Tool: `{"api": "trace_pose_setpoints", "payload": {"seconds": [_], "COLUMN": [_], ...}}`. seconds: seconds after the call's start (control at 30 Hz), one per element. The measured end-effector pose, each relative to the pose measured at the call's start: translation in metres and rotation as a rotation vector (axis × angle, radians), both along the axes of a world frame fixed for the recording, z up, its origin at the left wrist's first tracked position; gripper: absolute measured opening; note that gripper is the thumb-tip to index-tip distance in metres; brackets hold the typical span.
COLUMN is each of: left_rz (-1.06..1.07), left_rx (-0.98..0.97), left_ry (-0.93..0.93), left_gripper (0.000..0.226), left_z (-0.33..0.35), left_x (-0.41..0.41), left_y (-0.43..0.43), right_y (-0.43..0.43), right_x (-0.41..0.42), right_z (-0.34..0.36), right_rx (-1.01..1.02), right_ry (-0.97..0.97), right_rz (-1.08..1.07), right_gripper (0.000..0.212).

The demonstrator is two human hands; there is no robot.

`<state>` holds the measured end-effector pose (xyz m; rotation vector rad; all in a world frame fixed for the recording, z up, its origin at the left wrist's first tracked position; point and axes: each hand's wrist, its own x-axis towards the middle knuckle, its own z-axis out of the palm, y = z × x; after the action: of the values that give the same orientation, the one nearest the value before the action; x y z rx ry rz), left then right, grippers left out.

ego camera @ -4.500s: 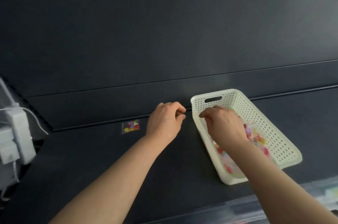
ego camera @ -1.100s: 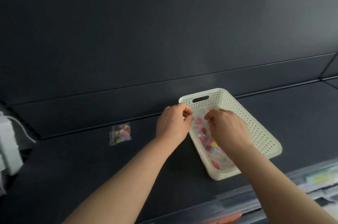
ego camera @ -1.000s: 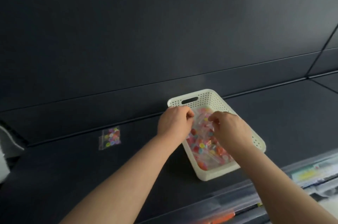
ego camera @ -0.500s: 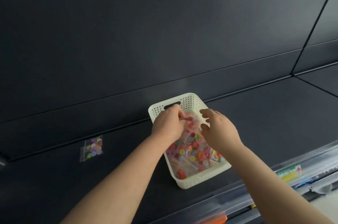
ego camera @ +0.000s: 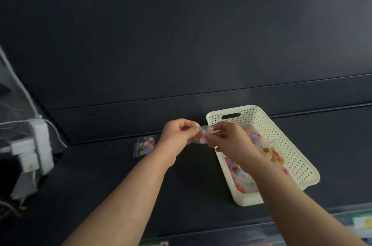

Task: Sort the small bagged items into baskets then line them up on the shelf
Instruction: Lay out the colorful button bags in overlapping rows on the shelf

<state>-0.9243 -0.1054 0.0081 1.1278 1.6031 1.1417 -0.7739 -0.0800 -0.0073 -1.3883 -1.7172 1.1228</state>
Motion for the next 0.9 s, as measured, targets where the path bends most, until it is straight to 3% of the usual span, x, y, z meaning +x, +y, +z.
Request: {"api": "trace_pose_setpoints", "payload": {"seconds": [0.37, 0.43, 0.6, 0.73, 0.9], "left_rz": [0.262, 0.287, 0.316, 0.334, 0.356], "left_rx": [-0.03, -0.045, -0.124, -0.15, -0.091], "left_ry": [-0.015, 0.027, 0.07, 0.201, 0.454], "left_gripper": [0.009, 0.008, 0.007, 0.012, 0.023], "left_z": [-0.029, -0.035, -0.059, -0.076, -0.086], "left_x": [-0.066, -0.08, -0.118, -0.148, -0.166], "left_y": [-0.025, -0.029, -0.041, -0.039, -0.02], "right_y": [-0.008, -0.01, -0.017, -0.013, -0.005], "right_x": [-0.072, -0.083, -0.118, -0.147, -0.175], "right_z": [-0.024, -0.028, -0.046, -0.06, -0.064], "right_rx": [-0.198, -0.192, -0.274, -0.115, -0.001], "right_ry": [0.187, 0.137, 0.059, -0.124, -0.221], "right_rz": [-0.03, 0.016, 0.132, 0.074, 0.009], "right_gripper": [0.01, 0.025, 0.04, 0.043, 0.045]}}
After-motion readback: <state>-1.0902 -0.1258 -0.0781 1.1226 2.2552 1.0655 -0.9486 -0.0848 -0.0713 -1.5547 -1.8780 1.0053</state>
